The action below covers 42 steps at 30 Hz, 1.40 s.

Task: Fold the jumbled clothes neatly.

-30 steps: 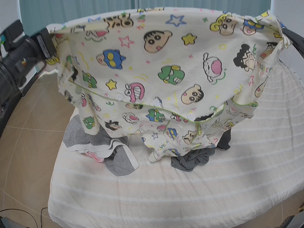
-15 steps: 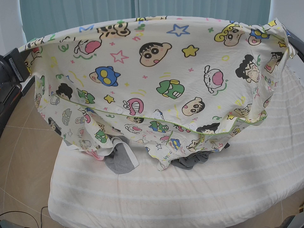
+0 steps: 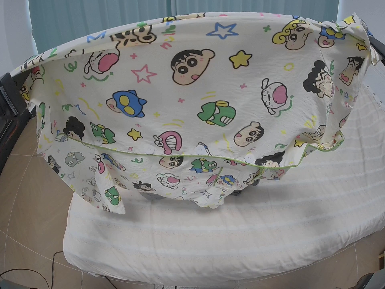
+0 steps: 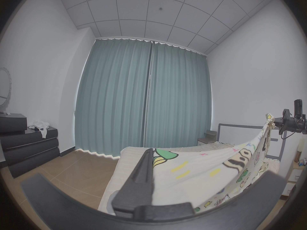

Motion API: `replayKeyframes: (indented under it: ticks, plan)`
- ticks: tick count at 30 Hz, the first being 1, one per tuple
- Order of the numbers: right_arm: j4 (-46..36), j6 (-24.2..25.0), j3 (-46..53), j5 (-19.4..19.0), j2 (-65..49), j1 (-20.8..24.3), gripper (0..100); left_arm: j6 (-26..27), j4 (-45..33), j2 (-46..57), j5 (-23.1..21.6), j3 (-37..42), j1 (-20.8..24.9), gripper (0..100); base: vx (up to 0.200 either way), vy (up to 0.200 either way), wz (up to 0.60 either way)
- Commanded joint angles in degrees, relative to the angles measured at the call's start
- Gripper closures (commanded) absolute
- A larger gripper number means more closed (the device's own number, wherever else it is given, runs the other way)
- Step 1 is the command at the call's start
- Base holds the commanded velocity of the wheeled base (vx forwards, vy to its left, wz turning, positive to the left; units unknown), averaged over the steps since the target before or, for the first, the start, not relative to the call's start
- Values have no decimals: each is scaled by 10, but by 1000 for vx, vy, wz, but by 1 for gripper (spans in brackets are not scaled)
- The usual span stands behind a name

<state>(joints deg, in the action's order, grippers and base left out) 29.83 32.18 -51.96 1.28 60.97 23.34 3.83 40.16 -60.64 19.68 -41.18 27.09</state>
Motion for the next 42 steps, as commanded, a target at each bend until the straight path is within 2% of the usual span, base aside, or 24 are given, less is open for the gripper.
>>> replayKeyframes:
  ticks: [1, 7, 42]
  plan:
    - [3, 1, 0, 0, -6, 2, 100, -11, 1, 5, 0, 4, 0, 100, 0, 0, 0]
    - [25, 1, -1, 0, -8, 2, 100, -22, 0, 4, 0, 4, 0, 100, 0, 0, 0]
    - [31, -1, 12, -7, -19, -2, 100, -17, 1, 5, 0, 4, 1, 100, 0, -200, 0]
